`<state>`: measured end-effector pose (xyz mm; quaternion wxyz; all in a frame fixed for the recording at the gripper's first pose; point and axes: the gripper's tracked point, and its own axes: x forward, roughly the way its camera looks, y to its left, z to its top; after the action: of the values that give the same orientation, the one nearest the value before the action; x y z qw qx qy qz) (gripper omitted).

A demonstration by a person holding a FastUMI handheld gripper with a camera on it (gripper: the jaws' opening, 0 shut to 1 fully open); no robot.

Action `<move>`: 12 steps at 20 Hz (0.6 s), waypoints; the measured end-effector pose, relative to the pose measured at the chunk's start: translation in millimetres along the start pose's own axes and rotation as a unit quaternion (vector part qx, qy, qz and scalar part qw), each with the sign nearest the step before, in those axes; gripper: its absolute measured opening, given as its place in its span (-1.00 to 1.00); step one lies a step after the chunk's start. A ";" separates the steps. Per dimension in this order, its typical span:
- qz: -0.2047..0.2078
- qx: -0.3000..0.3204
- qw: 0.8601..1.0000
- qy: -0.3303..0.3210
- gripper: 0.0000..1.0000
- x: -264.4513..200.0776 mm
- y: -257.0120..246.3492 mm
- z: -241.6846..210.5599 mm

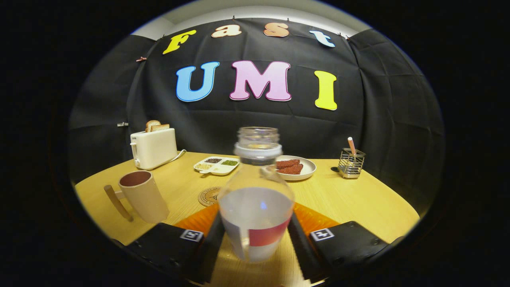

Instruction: Take the bottle from table, then pour the juice into the cup, finally place the bottle on the coaster

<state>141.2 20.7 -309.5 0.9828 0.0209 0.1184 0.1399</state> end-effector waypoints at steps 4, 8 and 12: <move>0.010 -0.010 1.000 0.003 0.53 -5.5 1.7 -0.1; 0.019 -0.019 1.000 0.005 0.49 -10.0 1.4 7.6; 0.018 -0.024 1.000 -0.007 0.48 -9.0 -0.8 25.6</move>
<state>139.1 17.2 -282.7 0.9811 0.0007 0.1076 0.1605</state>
